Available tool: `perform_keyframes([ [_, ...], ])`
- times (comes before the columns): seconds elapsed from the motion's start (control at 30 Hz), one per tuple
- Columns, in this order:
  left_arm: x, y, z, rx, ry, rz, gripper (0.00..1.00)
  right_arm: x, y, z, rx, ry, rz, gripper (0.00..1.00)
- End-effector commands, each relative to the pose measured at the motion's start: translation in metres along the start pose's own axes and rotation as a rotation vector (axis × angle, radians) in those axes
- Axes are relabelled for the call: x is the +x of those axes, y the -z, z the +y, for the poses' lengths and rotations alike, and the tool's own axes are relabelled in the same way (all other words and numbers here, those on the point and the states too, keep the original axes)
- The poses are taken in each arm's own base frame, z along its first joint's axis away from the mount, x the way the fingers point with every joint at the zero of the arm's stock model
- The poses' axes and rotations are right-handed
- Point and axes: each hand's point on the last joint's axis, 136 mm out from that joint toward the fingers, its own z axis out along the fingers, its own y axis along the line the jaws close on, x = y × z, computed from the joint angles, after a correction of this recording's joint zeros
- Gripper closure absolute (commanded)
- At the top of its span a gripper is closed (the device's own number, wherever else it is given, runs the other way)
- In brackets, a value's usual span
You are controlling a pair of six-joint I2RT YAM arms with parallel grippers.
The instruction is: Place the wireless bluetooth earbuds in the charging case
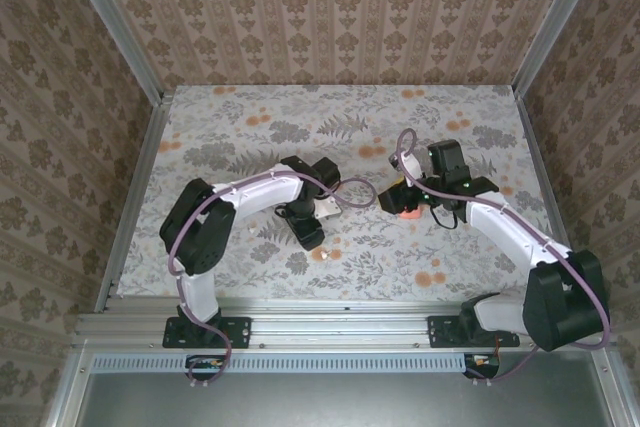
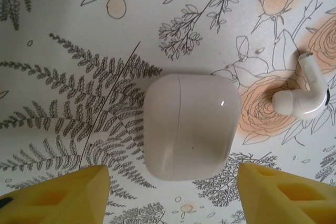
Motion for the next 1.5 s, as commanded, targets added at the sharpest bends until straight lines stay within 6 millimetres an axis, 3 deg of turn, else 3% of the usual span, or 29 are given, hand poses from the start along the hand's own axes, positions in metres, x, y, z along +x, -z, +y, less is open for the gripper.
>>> perform_keyframes([
  [0.0,-0.009,0.001,-0.005,0.026,-0.033,-0.01,0.36,-0.005,0.004,0.001,0.02,0.007,-0.033,0.47],
  [0.53,-0.009,-0.016,-0.007,0.054,-0.029,0.031,0.39,-0.01,0.014,0.007,0.021,0.028,-0.05,0.47],
  [1.07,-0.001,-0.027,-0.001,0.015,-0.061,0.044,0.54,-0.015,0.029,0.014,0.035,0.023,-0.088,0.47],
  [1.27,-0.003,-0.016,-0.001,0.016,-0.107,-0.048,0.58,-0.019,0.036,0.018,0.028,-0.074,-0.122,0.44],
  [1.47,-0.009,0.007,-0.025,0.114,-0.231,-0.227,0.58,-0.002,0.028,0.026,-0.038,-0.296,-0.04,0.43],
])
